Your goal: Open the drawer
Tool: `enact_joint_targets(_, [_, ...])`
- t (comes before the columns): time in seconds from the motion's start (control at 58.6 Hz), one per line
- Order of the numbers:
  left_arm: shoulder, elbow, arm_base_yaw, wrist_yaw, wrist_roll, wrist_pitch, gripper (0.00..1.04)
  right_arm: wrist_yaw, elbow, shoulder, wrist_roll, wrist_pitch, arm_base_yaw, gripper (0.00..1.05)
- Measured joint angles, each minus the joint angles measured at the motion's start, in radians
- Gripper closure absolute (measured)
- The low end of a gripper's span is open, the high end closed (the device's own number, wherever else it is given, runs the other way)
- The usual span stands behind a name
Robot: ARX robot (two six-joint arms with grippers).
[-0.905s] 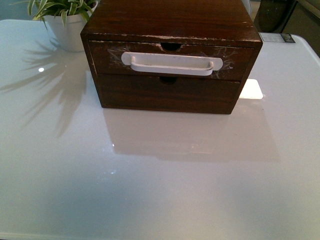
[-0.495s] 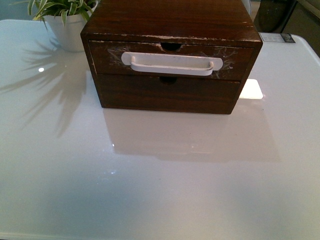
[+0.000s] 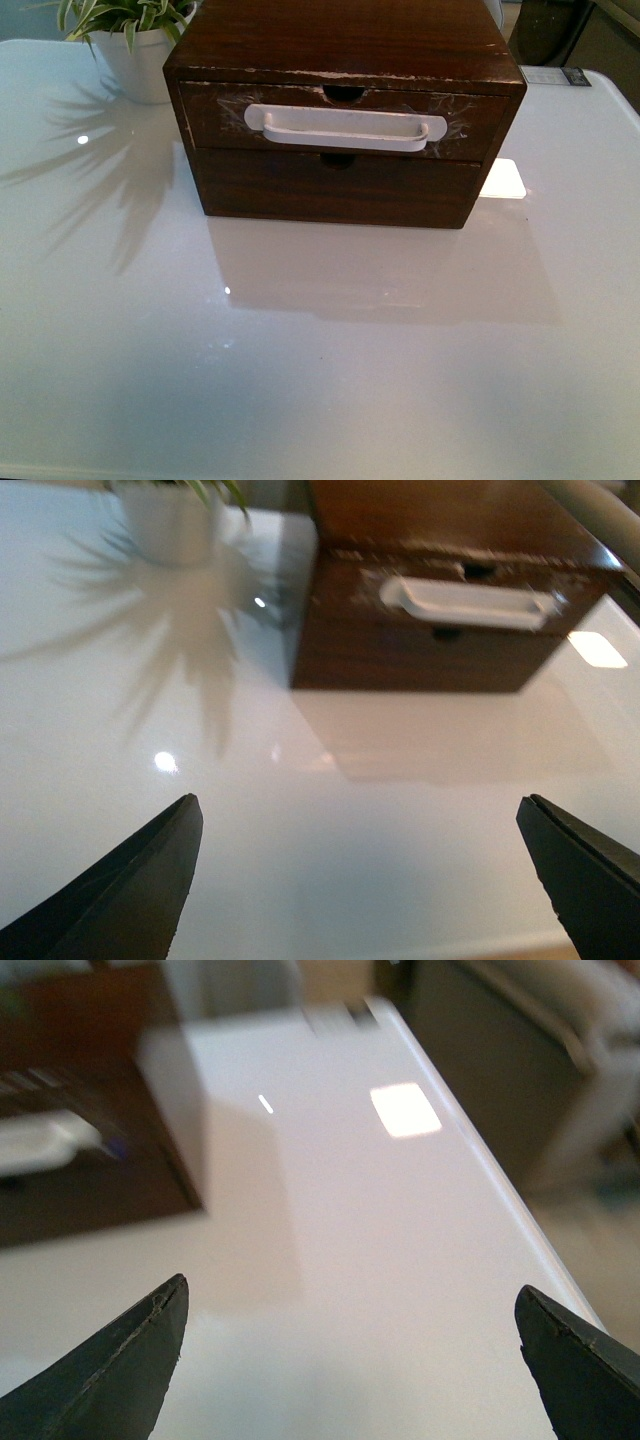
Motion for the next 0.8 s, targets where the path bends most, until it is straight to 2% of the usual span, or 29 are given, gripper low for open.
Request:
enact_joint_targets(0.034, [0.027,0.000,-0.020,0.016,-0.008,0.007,0.08,0.043,0.016,0.075,0.031,-0.031,-0.008,0.09])
enact_joint_targets(0.068, [0.053,0.005,-0.047,0.002,-0.018,0.037,0.08,0.043,0.017,0.120,0.042,-0.024,-0.027,0.09])
enact_joint_targets(0.188, [0.160,0.016,-0.107,-0.026,-0.023,0.165,0.08,-0.045,0.041,0.204,-0.028,0.071,-0.108,0.09])
enact_joint_targets(0.307, [0.293,0.025,-0.156,-0.038,0.001,0.301,0.08,-0.108,0.062,0.293,-0.170,0.176,-0.164,0.09])
enact_joint_targets(0.393, [0.436,0.042,-0.196,-0.035,0.044,0.432,0.08,-0.125,0.071,0.380,-0.316,0.278,-0.169,0.09])
enact_joint_targets(0.615, [0.890,0.180,-0.321,-0.010,0.219,0.789,0.08,-0.248,0.160,0.728,-0.762,0.542,-0.151,0.09])
enact_joint_targets(0.802, [1.138,0.259,-0.377,-0.005,0.379,0.938,0.08,-0.378,0.258,0.966,-0.970,0.648,-0.151,0.09])
